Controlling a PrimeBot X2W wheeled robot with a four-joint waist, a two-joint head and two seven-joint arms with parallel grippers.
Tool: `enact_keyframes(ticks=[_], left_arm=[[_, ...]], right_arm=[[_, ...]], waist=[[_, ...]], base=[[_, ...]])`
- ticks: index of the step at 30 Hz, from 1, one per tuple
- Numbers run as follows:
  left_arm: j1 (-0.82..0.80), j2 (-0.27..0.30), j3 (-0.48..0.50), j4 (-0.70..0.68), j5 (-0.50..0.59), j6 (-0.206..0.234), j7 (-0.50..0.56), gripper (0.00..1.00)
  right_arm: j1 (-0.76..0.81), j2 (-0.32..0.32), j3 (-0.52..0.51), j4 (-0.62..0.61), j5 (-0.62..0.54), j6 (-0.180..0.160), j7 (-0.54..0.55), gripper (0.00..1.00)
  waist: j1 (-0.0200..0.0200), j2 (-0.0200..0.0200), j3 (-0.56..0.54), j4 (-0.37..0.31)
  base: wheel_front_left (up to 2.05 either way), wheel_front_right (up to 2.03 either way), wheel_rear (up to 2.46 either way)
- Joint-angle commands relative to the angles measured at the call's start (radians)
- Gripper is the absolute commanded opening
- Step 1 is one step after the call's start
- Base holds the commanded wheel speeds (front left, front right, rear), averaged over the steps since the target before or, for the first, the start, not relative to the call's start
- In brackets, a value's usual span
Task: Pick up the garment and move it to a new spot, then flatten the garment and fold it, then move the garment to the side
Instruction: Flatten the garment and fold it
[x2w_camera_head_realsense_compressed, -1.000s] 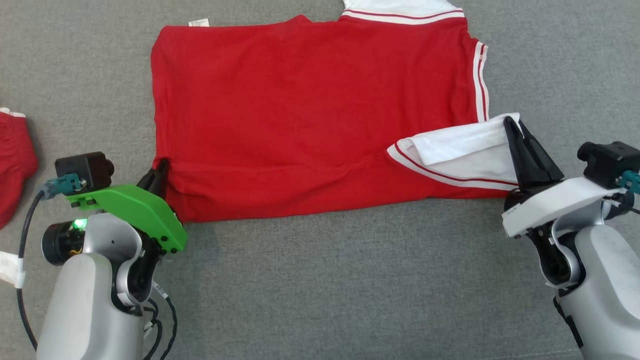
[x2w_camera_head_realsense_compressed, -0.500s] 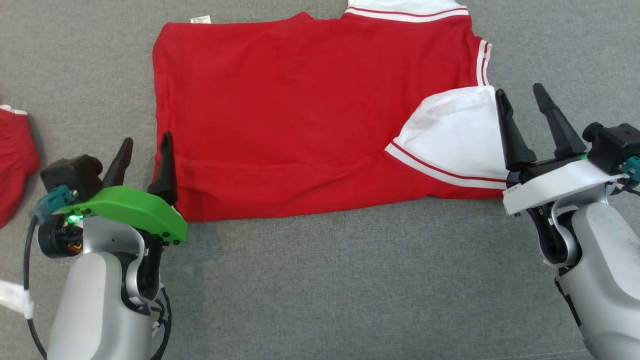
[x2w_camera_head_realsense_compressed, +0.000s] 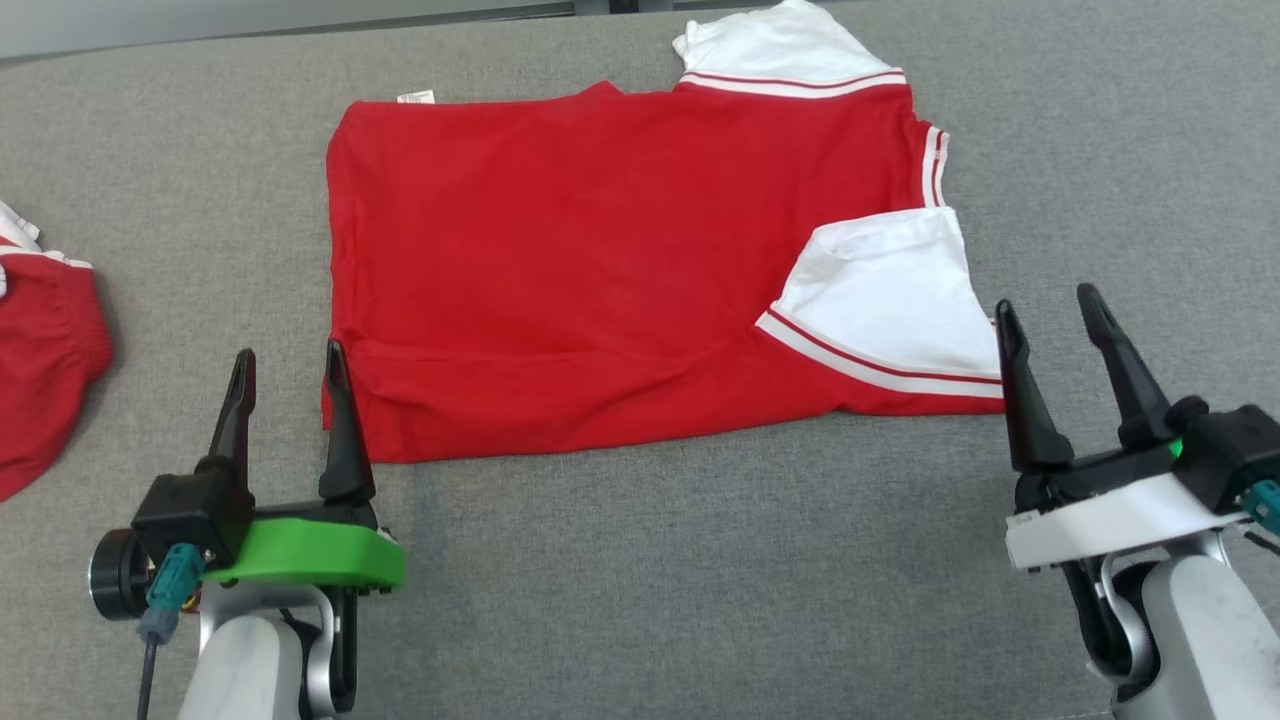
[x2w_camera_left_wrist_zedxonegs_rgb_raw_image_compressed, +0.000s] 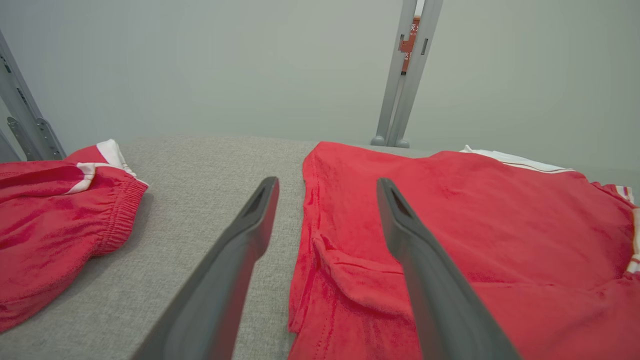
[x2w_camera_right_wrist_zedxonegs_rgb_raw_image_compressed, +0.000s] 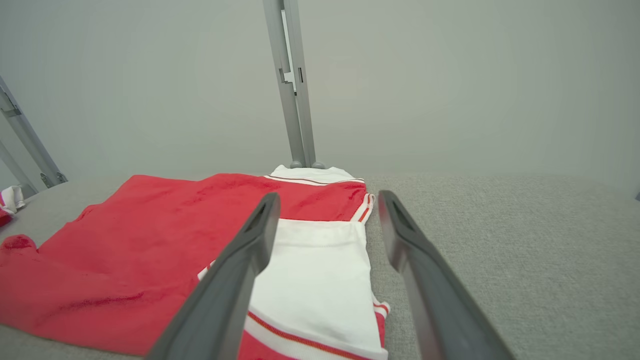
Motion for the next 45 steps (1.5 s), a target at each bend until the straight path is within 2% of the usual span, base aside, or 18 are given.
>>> enact_keyframes(ticks=[1,10,16,19,29,38,39,40,41,42,45], left_arm=[[0.028,-0.001,-0.001,-0.004,0.010,0.005,-0.008,1.00],[0.118,-0.007,-0.017,0.016,0.013,0.018,-0.017,1.00],[0.112,-0.002,-0.025,0.038,0.012,0.020,-0.008,1.00],[0.090,0.000,-0.028,0.065,0.003,0.008,0.003,1.00],[-0.036,-0.006,-0.041,0.217,-0.037,-0.026,0.065,1.00],[-0.114,-0.020,-0.021,0.331,-0.132,-0.066,0.145,1.00],[-0.116,-0.020,-0.025,0.338,-0.135,-0.073,0.148,0.87],[-0.116,-0.022,-0.025,0.340,-0.143,-0.078,0.151,0.34],[-0.117,-0.024,-0.025,0.339,-0.149,-0.085,0.147,0.00],[-0.118,-0.024,-0.024,0.335,-0.150,-0.085,0.136,0.00],[-0.111,-0.017,-0.020,0.311,-0.153,-0.091,0.106,0.00]], right_arm=[[0.032,0.008,-0.001,-0.011,-0.011,-0.001,-0.004,1.00],[0.128,0.030,0.014,-0.027,-0.023,-0.002,-0.002,1.00],[0.137,0.033,0.015,-0.017,-0.003,-0.002,0.013,1.00],[0.122,0.025,0.012,0.005,0.009,-0.002,0.023,1.00],[-0.007,-0.010,0.020,0.201,0.061,-0.002,0.023,1.00],[-0.144,-0.021,0.086,0.411,0.137,-0.002,0.018,1.00],[-0.155,-0.020,0.098,0.427,0.149,-0.002,0.018,1.00],[-0.161,-0.021,0.107,0.439,0.160,-0.002,0.019,0.56],[-0.167,-0.025,0.117,0.449,0.174,-0.002,0.019,0.26],[-0.172,-0.028,0.124,0.455,0.186,-0.002,0.018,0.00],[-0.182,-0.040,0.141,0.457,0.211,-0.002,0.010,0.00]], waist=[[0.0000,0.0000,-0.027,-0.010],[0.0000,0.0000,-0.077,-0.017],[0.0000,0.0000,-0.077,-0.016],[0.0000,0.0000,-0.062,-0.015],[0.0000,0.0000,0.038,0.000],[0.0000,0.0000,0.078,0.014],[0.0000,0.0000,0.078,0.014],[0.0000,0.0000,0.078,0.015],[0.0000,0.0000,0.077,0.016],[0.0000,0.0000,0.077,0.017],[0.0000,0.0000,0.071,0.019]], base=[[0.00,0.00,0.00],[0.00,0.00,0.00],[0.00,0.00,0.00],[0.00,0.00,0.00],[0.00,0.00,0.00],[0.00,0.00,0.00],[0.00,0.00,0.00],[0.00,0.00,0.00],[0.00,0.00,0.00],[0.00,0.00,0.00],[0.00,0.00,0.00]])
